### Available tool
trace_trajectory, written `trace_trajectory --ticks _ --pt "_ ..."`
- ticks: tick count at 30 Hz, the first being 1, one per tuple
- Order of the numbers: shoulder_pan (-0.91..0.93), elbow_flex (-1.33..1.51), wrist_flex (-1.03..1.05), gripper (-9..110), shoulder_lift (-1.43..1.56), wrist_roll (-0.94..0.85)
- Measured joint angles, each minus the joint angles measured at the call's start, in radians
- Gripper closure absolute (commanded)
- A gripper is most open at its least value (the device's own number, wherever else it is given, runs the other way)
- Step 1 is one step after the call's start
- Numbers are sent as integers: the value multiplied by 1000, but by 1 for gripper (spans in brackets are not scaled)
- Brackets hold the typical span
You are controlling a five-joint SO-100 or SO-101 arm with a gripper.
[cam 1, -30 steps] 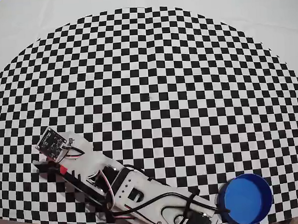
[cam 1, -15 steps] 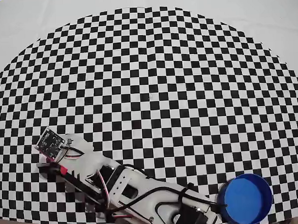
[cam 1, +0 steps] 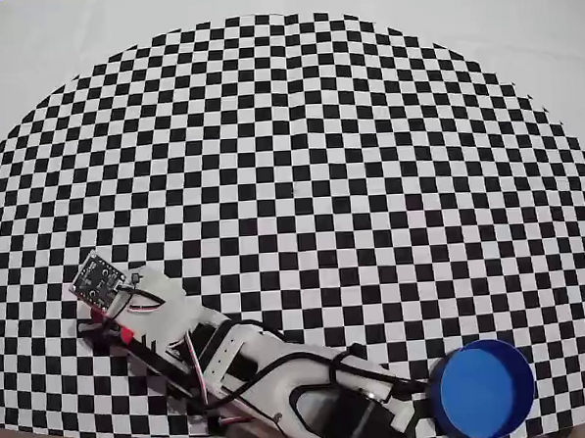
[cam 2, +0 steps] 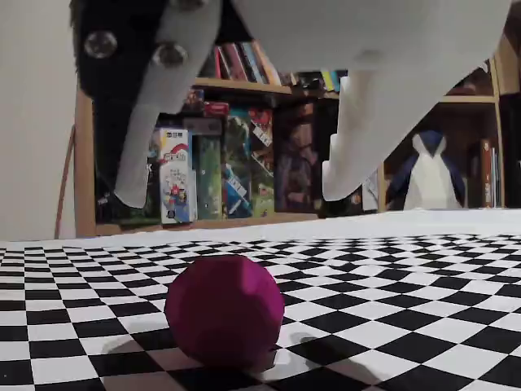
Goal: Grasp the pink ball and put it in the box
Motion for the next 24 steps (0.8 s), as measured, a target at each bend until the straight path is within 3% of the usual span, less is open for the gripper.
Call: trace_trajectory --ticks 24 --pt "12 -5 -8 74 -114 0"
